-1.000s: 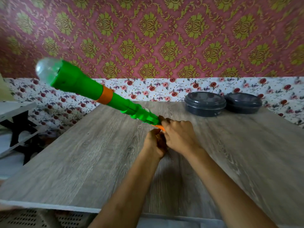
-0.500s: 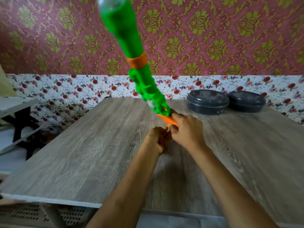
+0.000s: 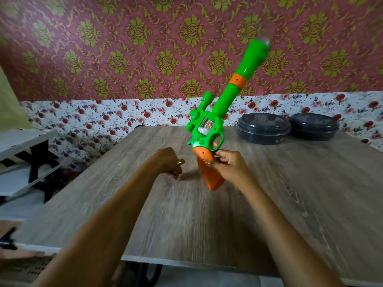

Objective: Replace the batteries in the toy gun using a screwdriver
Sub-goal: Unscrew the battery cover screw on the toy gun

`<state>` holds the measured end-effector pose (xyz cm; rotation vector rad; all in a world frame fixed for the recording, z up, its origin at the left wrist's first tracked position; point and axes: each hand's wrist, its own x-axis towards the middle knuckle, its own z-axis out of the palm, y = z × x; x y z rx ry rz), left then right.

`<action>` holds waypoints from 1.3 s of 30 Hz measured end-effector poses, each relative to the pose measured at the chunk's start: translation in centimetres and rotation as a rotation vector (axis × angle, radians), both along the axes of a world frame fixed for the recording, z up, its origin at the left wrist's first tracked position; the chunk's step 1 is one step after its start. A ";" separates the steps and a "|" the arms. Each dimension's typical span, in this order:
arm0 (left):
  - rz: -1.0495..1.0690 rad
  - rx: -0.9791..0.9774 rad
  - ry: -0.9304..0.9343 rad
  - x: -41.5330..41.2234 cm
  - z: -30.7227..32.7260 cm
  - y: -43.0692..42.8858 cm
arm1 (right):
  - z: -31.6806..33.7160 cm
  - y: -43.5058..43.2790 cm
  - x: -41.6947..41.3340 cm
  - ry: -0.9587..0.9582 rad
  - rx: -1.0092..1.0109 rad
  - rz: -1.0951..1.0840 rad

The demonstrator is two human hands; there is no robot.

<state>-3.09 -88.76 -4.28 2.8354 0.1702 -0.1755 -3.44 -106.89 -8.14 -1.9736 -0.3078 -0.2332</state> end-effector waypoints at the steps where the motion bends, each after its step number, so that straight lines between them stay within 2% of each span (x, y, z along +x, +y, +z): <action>1: 0.009 0.062 0.001 0.3 0.0 0.6 | -0.1 0.4 0.0 0.029 0.026 0.019; 7: 0.025 0.214 -0.055 0.9 -0.5 3.4 | -0.5 1.6 -0.9 0.176 0.217 0.097; 15: 0.012 0.211 -0.142 1.4 -2.0 4.7 | -0.7 1.0 -1.0 0.247 0.393 0.060; 21: -0.023 0.174 -0.208 1.2 -2.7 5.0 | -0.8 0.7 -0.8 0.262 0.423 0.067; 33: -0.028 -0.019 -0.246 0.8 -3.0 6.1 | -0.9 0.5 -0.2 0.271 0.421 0.030; 39: 0.184 -0.384 -0.537 0.4 -0.9 5.2 | -1.2 0.3 0.5 0.312 0.505 -0.001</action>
